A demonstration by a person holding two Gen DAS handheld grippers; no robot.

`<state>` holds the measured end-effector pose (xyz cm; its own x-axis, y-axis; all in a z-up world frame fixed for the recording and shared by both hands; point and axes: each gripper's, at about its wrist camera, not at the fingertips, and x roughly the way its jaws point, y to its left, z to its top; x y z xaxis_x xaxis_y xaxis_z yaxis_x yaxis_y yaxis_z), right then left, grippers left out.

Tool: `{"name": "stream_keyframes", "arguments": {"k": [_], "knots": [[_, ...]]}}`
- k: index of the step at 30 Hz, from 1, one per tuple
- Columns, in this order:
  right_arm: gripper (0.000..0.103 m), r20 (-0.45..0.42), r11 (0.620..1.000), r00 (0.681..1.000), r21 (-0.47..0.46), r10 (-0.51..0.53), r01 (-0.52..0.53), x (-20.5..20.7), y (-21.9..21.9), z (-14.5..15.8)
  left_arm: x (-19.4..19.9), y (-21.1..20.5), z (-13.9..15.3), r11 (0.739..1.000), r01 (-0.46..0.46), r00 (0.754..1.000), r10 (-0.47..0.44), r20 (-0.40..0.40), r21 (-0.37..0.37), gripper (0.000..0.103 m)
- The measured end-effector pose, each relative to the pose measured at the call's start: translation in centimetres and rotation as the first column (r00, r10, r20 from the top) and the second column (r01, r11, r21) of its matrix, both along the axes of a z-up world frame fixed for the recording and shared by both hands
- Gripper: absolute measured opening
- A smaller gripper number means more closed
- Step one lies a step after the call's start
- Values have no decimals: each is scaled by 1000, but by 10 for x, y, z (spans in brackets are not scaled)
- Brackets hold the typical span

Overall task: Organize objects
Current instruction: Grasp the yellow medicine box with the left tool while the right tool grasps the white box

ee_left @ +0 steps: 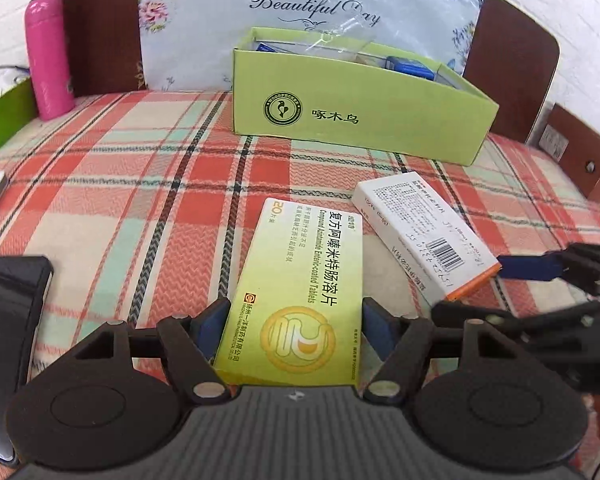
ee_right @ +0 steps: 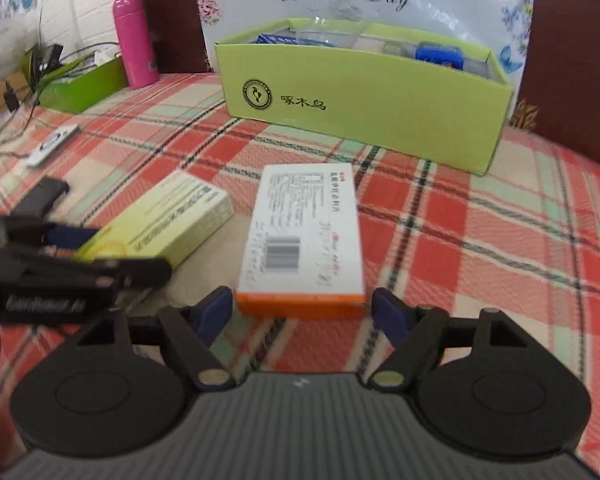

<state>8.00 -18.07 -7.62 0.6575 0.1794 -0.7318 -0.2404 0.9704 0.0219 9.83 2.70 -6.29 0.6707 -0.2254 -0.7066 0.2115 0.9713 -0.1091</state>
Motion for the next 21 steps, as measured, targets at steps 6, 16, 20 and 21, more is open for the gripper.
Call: {"name": "stream_keyframes", "arguments": {"k": [6, 16, 20, 21], "knots": [[80, 72, 1000, 997, 2, 17, -17, 8, -2, 9, 10, 7, 2, 1000, -31, 999, 31, -17, -4, 73], [74, 62, 1000, 998, 15, 6, -7, 40, 8, -13, 23, 1, -1, 998, -50, 999, 50, -4, 42, 77], [66, 76, 999, 997, 31, 14, -16, 33, -3, -14, 28, -9, 1, 998, -26, 1000, 26, 2, 63, 70], [66, 75, 999, 997, 35, 11, -14, 30, -7, -13, 29, -8, 3, 999, -19, 1000, 19, -6, 32, 69]]}}
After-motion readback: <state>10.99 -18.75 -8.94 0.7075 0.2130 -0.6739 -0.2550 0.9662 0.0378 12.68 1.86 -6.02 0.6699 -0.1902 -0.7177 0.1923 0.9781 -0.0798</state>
